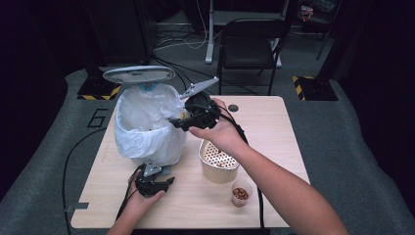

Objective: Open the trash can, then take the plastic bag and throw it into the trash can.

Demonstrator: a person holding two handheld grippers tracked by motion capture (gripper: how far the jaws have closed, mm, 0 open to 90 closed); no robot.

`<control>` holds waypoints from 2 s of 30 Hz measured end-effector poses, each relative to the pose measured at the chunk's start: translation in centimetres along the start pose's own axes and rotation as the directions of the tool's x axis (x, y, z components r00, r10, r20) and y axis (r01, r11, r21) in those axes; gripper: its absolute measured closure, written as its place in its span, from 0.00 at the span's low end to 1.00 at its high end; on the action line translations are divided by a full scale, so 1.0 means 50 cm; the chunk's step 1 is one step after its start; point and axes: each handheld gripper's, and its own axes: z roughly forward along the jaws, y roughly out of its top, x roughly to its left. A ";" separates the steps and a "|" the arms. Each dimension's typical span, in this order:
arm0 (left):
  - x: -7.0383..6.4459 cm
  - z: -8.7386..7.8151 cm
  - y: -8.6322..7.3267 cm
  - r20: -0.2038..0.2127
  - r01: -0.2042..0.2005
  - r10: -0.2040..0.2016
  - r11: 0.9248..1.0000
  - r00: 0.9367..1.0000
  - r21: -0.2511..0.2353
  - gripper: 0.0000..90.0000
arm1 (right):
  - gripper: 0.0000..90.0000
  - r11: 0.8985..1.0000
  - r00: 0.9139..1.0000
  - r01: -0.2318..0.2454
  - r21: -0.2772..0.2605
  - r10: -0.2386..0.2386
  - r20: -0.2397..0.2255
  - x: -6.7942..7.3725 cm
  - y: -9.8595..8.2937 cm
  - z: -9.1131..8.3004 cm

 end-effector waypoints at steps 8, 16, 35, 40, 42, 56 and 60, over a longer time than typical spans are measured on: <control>0.000 0.001 -0.001 0.003 0.008 -0.008 1.000 1.000 -0.011 0.43 | 0.68 1.000 1.000 0.004 -0.009 -0.004 -0.024 0.007 0.011 0.023; 0.003 0.000 -0.001 0.009 0.002 -0.002 1.000 1.000 -0.008 0.43 | 0.68 1.000 1.000 -0.003 -0.026 0.002 -0.027 0.006 0.030 0.059; 0.004 0.000 0.001 0.011 0.010 -0.010 1.000 1.000 -0.004 0.43 | 0.67 0.999 1.000 -0.012 -0.048 0.011 -0.017 -0.013 0.039 0.111; 0.004 0.000 0.001 0.011 0.008 -0.008 1.000 1.000 -0.004 0.43 | 0.67 0.999 1.000 -0.004 -0.053 0.004 -0.014 -0.008 0.041 0.127; 0.004 -0.001 0.001 0.013 0.009 -0.009 1.000 1.000 0.001 0.43 | 0.67 0.999 1.000 0.001 -0.052 -0.001 -0.008 -0.007 0.042 0.133; 0.004 -0.001 0.001 0.014 0.008 -0.008 1.000 1.000 0.003 0.43 | 0.67 0.999 1.000 0.001 -0.041 -0.001 0.013 -0.008 0.043 0.169; 0.004 -0.001 0.001 0.014 0.008 -0.008 1.000 1.000 0.003 0.43 | 0.46 0.999 0.999 -0.003 -0.044 0.005 0.053 -0.010 0.040 0.185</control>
